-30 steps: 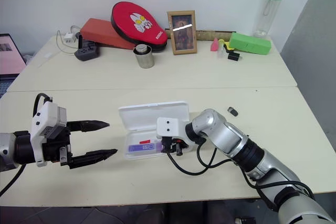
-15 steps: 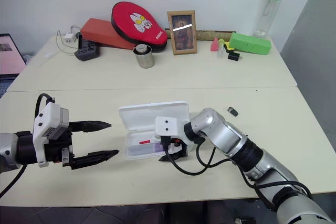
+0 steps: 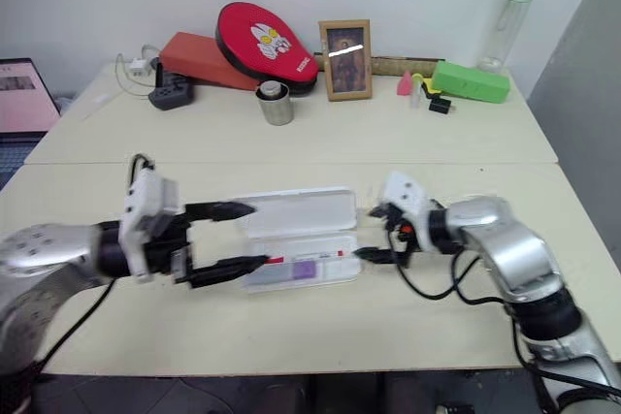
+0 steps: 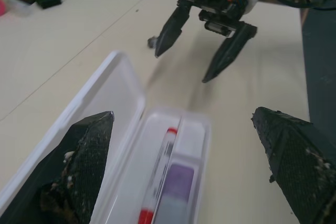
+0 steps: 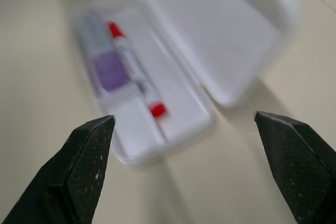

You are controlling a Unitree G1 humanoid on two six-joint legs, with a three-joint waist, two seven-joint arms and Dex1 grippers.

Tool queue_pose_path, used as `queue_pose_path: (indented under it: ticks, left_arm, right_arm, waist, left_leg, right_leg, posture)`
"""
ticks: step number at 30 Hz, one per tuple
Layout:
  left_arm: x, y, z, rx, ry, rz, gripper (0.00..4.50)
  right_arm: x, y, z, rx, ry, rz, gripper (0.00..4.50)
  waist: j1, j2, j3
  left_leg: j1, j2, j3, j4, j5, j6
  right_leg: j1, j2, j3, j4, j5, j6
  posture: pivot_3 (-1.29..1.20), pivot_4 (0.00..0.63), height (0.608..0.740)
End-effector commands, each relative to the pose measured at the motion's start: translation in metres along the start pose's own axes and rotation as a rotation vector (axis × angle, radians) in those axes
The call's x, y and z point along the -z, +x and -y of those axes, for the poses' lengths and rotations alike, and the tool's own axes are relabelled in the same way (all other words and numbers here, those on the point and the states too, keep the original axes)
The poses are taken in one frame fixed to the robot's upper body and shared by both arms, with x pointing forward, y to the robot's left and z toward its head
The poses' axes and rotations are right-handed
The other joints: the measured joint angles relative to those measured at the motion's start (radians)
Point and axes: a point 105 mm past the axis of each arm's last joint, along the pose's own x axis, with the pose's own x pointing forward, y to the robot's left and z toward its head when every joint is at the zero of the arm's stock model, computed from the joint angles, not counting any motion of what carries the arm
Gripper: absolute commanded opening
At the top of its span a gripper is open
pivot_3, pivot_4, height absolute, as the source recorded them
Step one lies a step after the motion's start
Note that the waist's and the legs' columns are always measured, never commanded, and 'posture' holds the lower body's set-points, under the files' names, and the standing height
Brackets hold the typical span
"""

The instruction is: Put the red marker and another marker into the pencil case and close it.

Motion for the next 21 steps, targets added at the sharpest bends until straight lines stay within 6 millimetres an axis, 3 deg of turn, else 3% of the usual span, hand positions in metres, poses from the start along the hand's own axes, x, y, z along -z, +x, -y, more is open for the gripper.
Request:
queue_pose_path:
  ticks: [1,5,8,18,21]
  left_arm:
    - [-0.009,0.026,0.003,0.049,0.028,0.07,4.5]
    - [-0.018,0.047,-0.002,0.06,0.035,0.135,4.5]
    - [-0.021,0.056,-0.005,0.066,0.036,0.161,4.5]
    - [-0.023,0.062,-0.005,0.063,0.054,0.18,4.5]
    - [-0.023,0.062,-0.007,0.048,0.056,0.178,4.5]
  right_arm:
    - [0.009,-0.021,0.046,0.257,0.064,-0.029,4.44]
    - [0.035,-0.027,0.073,0.361,0.124,-0.088,4.44]
    - [0.049,-0.024,0.082,0.38,0.143,-0.129,4.44]
    - [0.055,-0.009,0.095,0.391,0.199,-0.101,4.44]
    - [0.053,-0.008,0.093,0.371,0.194,-0.101,3.83]
  waist:
    - [-0.007,0.0,0.0]
    - [-0.011,0.0,0.0]
    - [-0.011,0.0,0.0]
    - [-0.011,0.0,0.0]
    - [-0.01,0.0,0.0]
  left_leg:
    - [0.0,-0.001,0.001,0.0,0.0,0.0]
    - [0.0,0.0,0.003,0.0,0.0,0.0]
    - [-0.001,0.0,0.003,0.001,0.0,0.0]
    - [-0.001,0.0,0.004,0.001,0.0,0.0]
    - [-0.002,0.0,0.004,0.001,0.0,0.0]
  right_leg:
    - [0.0,0.001,0.0,0.0,0.0,0.0]
    - [0.0,0.001,0.0,0.0,0.0,0.0]
    - [0.0,0.001,0.0,0.0,0.0,0.0]
    - [0.0,0.001,0.0,0.0,0.0,0.0]
    - [0.0,0.0,0.001,-0.001,0.0,0.0]
  posture:
    - [0.0,0.15,0.74]
    - [0.0,0.15,0.74]
    - [0.0,0.15,0.74]
    - [0.0,0.15,0.74]
    - [0.0,0.15,0.74]
